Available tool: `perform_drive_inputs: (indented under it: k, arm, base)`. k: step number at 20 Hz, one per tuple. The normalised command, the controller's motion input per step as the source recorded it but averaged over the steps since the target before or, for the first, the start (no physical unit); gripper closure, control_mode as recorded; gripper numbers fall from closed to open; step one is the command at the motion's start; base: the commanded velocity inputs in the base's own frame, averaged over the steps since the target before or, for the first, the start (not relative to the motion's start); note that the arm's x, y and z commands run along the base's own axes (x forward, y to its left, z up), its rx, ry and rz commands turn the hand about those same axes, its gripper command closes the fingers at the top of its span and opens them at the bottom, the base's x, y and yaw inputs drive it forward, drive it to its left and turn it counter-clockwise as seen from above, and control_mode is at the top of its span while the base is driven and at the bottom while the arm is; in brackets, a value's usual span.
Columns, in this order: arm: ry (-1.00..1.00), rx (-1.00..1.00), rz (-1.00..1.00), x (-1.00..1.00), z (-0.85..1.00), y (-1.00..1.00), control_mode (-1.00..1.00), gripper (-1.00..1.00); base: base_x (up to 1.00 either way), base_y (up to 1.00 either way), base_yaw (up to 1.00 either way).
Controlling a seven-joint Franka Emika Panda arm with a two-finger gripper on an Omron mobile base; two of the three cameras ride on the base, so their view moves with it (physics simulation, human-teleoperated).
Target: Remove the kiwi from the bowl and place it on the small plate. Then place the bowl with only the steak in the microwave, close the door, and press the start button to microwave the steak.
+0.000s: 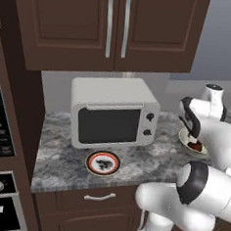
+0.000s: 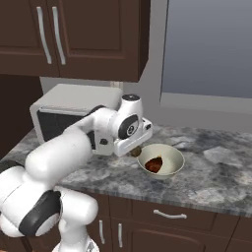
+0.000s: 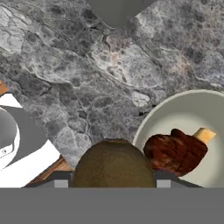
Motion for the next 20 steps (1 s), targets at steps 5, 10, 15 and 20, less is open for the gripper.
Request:
perform_drive_inputs:
  k: [5,10,15,20]
  arm:
    - [0.0,-0.05,0.0,-0.82,0.06,1.0,-1.0,1.0]
    - [0.02,0.0,0.0,-0.79,0.02,1.0,-1.0,1.0]
    - [0.03,-0.01,0.0,-0.69,-0.01,1.0,-1.0,1.0]
    - [0.0,-0.09,-0.03,-0.04,-0.05,1.0,-1.0,1.0]
  base:
    - [0.0,0.0,0.0]
    - [0.0,0.0,0.0]
    - [0.0,0.0,0.0]
    - [0.0,0.0,0.0]
